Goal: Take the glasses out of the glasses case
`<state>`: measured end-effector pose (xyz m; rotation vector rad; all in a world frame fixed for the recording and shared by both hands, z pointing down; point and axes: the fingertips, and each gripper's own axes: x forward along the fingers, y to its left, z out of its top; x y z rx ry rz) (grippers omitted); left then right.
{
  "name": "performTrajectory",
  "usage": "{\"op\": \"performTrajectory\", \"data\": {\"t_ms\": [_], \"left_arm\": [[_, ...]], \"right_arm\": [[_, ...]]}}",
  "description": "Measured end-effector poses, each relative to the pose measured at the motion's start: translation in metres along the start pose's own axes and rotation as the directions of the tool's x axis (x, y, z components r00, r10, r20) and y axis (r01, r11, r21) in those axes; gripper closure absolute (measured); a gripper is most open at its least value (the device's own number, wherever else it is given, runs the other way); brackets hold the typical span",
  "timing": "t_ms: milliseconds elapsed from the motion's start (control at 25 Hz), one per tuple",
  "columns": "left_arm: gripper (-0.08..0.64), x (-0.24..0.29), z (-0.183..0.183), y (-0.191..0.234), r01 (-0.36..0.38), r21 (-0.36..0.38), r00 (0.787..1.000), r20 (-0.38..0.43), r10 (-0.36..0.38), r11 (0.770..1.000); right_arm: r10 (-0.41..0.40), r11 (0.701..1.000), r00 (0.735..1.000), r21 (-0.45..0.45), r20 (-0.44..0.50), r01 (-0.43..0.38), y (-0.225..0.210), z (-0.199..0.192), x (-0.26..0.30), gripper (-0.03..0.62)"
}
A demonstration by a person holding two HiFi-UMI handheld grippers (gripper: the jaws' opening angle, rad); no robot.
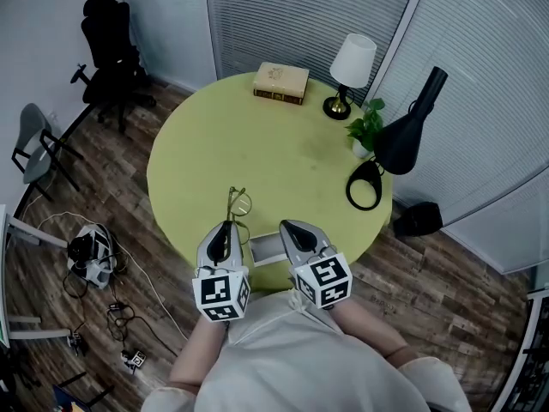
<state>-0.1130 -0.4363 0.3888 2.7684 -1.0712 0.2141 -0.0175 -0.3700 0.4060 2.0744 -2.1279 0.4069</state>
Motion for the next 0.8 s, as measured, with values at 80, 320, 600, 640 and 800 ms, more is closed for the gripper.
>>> {"op": "performTrajectory", "data": {"t_ms": [80, 320, 600, 640, 800], "left_arm": [[0.537, 0.0, 0.0, 0.0, 0.002, -0.002, 1.0, 0.001, -0.002, 1.0], [0.537, 0.0, 0.0, -0.002, 0.008, -0.006, 1.0, 0.009, -0.008, 1.0], [0.537, -0.004, 0.0, 0.003, 0.006, -0.018, 1.0, 0.011, -0.006, 1.0], [0.537, -0.004, 0.0, 0.003, 0.007, -0.019, 1.0, 0.011, -0.007, 1.0], [0.537, -0.002, -0.002, 0.004, 0.011, -0.016, 1.0, 0.01, -0.011, 1.0]], "right_arm": [[0.0, 1.0, 1.0, -0.005, -0.013, 0.0, 0.001, -0.001, 0.0, 0.594], [-0.002, 1.0, 0.999, -0.012, -0.033, 0.001, 0.002, -0.006, -0.002, 0.594], [-0.007, 1.0, 0.999, -0.003, -0.038, 0.007, 0.005, -0.009, -0.003, 0.594], [-0.008, 1.0, 0.999, -0.002, -0.039, 0.008, 0.005, -0.009, -0.003, 0.594], [-0.013, 1.0, 0.999, 0.001, -0.04, 0.013, 0.004, -0.011, -0.002, 0.594]]}}
